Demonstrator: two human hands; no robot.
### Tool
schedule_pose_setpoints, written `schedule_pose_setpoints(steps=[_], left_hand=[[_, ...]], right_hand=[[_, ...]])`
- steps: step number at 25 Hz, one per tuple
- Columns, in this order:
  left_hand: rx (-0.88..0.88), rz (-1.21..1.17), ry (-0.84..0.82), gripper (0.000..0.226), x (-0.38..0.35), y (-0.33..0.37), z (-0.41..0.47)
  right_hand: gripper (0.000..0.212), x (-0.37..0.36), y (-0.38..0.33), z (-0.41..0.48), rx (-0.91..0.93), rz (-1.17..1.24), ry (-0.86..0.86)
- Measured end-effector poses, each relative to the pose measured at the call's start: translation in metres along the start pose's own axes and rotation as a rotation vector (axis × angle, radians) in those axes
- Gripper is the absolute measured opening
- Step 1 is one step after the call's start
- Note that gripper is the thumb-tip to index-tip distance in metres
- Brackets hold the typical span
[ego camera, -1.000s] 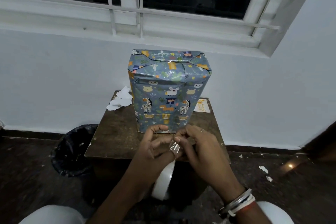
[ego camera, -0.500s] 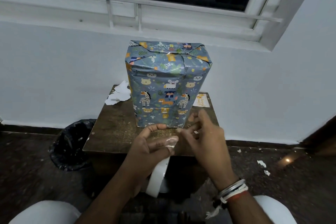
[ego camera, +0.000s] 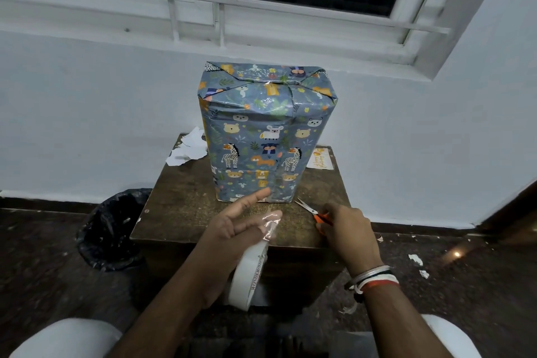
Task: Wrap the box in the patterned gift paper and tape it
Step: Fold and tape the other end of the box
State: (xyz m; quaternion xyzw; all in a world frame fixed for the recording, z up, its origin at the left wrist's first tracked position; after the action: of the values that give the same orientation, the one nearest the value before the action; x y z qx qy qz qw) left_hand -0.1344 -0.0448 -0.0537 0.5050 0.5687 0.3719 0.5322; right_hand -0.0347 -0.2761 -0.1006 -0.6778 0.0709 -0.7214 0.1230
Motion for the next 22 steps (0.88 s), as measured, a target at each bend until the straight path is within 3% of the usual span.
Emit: schedule_pose_setpoints(steps=[7, 10, 12, 13, 16, 19, 22], left_hand=[[0.013, -0.036, -0.069, 0.053, 0.008, -0.002, 0.001], [0.036, -0.042, -0.093, 0.043, 0.009, -0.003, 0.002], [0.047, -0.033, -0.094, 0.038, 0.011, -0.003, 0.003], [0.047, -0.02, -0.089, 0.036, 0.012, -0.003, 0.004], [0.052, 0.026, -0.072, 0.037, 0.015, -0.001, 0.004], [0.054, 0.074, -0.077, 0.04, 0.014, 0.001, 0.005], [0.045, 0.106, -0.09, 0.043, 0.013, 0.001, 0.007]], right_hand=[[0.013, 0.005, -0.002, 0.001, -0.101, -0.107, -0.113], [0.022, 0.017, -0.009, -0.012, -0.07, -0.148, -0.147], [0.024, 0.031, -0.012, -0.021, -0.031, -0.046, -0.145], [0.025, 0.039, -0.012, -0.025, -0.013, 0.115, -0.179], [0.021, 0.064, -0.031, -0.045, 0.098, 0.681, -0.574], [0.024, 0.074, -0.041, -0.057, 0.265, 0.752, -0.855], [0.028, 0.069, -0.044, -0.06, 0.331, 0.72, -0.974]])
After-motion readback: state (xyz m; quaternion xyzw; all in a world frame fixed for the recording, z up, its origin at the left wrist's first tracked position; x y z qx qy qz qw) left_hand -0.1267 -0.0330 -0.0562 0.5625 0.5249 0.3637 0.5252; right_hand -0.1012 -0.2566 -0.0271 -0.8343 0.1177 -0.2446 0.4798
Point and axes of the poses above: each hand's wrist, its own z-axis towards the middle knuckle, its own x-axis out of the back of the hand, y = z × x, the point moved 3 cm from there along z, towards the middle knuckle
